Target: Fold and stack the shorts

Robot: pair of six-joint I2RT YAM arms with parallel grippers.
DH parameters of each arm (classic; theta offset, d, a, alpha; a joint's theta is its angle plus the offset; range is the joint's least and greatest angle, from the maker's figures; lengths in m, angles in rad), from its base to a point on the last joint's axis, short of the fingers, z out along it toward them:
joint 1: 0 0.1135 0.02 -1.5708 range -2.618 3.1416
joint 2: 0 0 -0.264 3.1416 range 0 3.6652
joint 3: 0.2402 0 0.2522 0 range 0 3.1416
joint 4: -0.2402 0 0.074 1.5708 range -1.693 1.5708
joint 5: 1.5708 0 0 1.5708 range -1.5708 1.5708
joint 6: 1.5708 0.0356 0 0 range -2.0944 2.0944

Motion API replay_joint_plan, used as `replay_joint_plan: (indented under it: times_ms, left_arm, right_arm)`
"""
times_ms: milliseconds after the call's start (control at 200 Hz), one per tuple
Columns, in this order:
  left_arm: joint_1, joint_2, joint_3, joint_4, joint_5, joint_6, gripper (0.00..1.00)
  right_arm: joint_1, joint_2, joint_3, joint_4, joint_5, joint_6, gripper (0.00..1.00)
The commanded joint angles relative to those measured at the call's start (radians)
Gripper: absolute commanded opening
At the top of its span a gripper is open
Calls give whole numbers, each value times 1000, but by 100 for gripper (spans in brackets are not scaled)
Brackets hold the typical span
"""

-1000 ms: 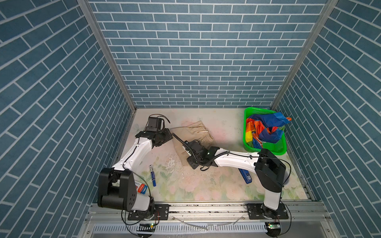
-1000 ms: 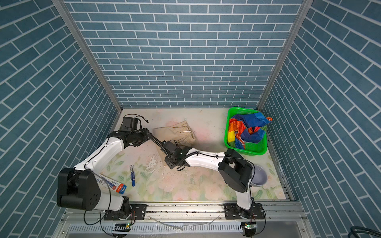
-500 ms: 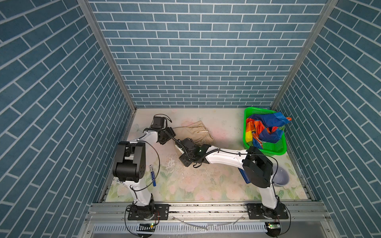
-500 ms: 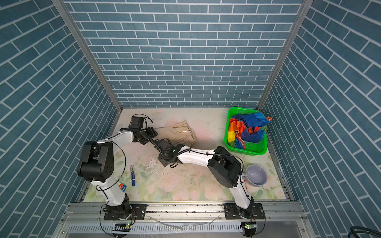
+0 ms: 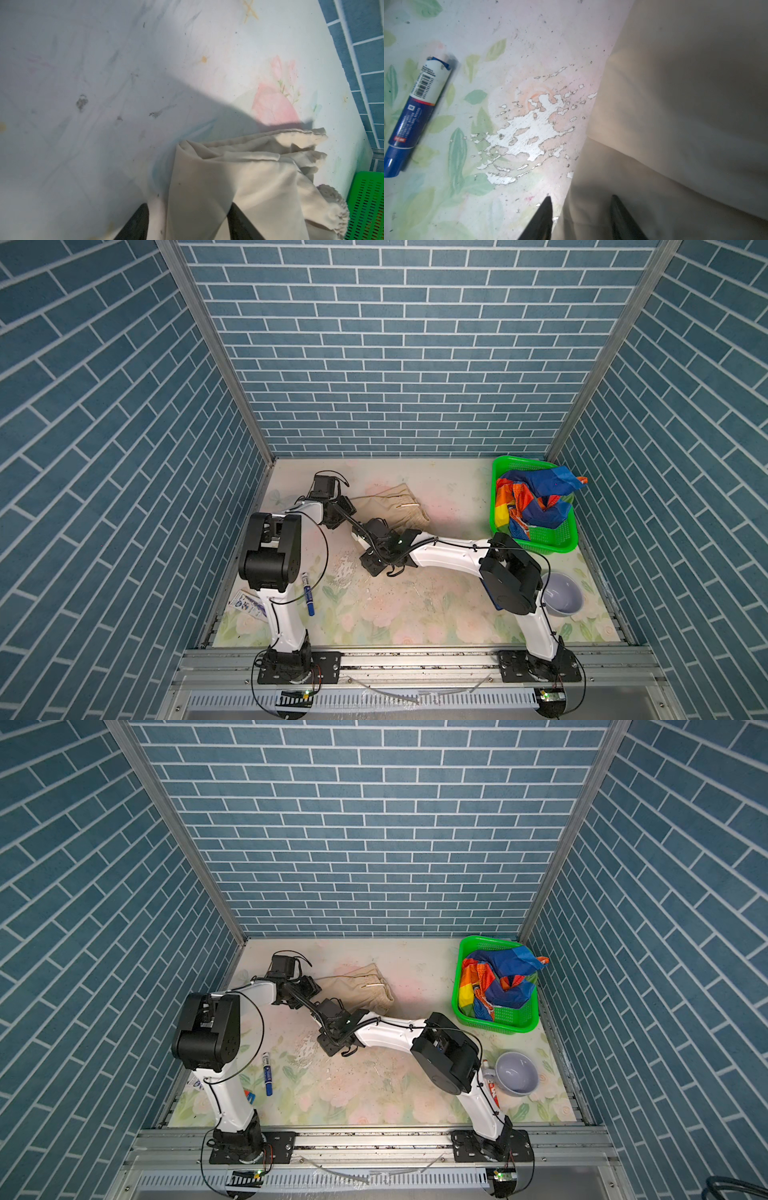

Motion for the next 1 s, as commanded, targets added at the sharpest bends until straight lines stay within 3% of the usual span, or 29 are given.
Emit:
replay_joint_plan:
  times_ms: [0,325,375,480,645,815,990]
  left_arm:
    - [4,22,21,10,-2,-3,59]
    - [4,38,15,17,-3,-5,59]
    - [4,40,16,19,-1,-5,59]
    - [4,44,15,19,-1,-7,60]
    - [4,64,20,20,-4,-8,59]
    - [4,87,33,21,-5,-10,44]
    - [4,105,57,4,-17,-7,6]
  right_arm:
    - [-2,10,-44,-4,-27,55,40]
    - [1,28,-94,0,-7,102,38]
    - [1,33,-92,-1,-4,107,31]
    - [0,38,-92,2,10,113,0]
    - [4,-2,-140,28,26,118,0]
    - [19,-71,-220,35,17,119,0]
    - [58,-146,-312,24,9,107,0]
